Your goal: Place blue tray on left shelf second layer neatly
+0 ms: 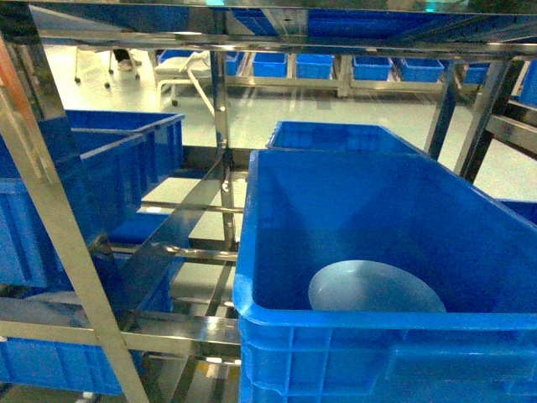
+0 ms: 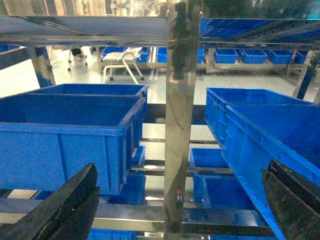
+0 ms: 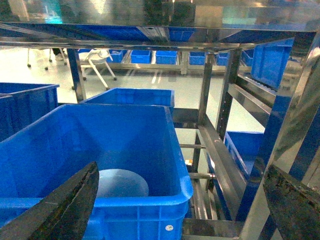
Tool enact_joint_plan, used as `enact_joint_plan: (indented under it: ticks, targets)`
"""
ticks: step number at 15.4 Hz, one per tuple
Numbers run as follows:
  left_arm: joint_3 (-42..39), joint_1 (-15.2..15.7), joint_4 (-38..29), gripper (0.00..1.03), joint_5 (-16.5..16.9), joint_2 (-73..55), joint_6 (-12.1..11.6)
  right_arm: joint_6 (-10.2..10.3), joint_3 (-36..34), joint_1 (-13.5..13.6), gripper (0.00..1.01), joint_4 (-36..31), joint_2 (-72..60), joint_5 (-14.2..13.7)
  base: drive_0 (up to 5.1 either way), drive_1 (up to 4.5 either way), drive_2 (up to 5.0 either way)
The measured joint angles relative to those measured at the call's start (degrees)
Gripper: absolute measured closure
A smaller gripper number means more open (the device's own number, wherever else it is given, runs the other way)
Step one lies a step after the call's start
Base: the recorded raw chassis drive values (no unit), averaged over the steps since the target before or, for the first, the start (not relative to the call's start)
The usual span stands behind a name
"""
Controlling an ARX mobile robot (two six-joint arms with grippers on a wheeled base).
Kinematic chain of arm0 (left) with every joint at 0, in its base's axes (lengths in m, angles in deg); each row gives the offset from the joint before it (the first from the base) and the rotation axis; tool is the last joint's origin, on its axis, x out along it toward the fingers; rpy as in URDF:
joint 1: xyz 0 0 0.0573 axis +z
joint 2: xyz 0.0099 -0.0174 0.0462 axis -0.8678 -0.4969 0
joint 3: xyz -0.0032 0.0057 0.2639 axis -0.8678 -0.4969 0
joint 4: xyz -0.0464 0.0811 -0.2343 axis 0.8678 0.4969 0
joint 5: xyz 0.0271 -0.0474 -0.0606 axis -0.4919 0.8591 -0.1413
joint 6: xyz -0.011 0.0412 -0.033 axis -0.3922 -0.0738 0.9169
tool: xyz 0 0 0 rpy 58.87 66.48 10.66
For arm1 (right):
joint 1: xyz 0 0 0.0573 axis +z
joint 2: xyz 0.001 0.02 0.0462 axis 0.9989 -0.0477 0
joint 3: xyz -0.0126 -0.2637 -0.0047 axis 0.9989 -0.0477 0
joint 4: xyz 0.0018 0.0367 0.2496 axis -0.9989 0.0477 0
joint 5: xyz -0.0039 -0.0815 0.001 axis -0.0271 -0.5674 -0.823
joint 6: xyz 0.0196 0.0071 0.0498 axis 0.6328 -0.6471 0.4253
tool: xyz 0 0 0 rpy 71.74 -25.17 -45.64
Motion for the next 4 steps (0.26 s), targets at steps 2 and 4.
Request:
enact_joint_plan:
  ticks: [2, 4]
  targets:
    - [0.0, 0.0, 0.0, 0.05, 0.0, 0.0, 0.0, 0.0, 0.0, 0.0, 0.03, 0.0, 0.0, 0.0, 0.0, 0.00, 0.0]
    - [0.0, 0.0, 0.0, 0.05, 0.0, 0.0, 0.0, 0.0, 0.0, 0.0, 0.03, 0.0, 0.0, 0.0, 0.0, 0.00, 0.0]
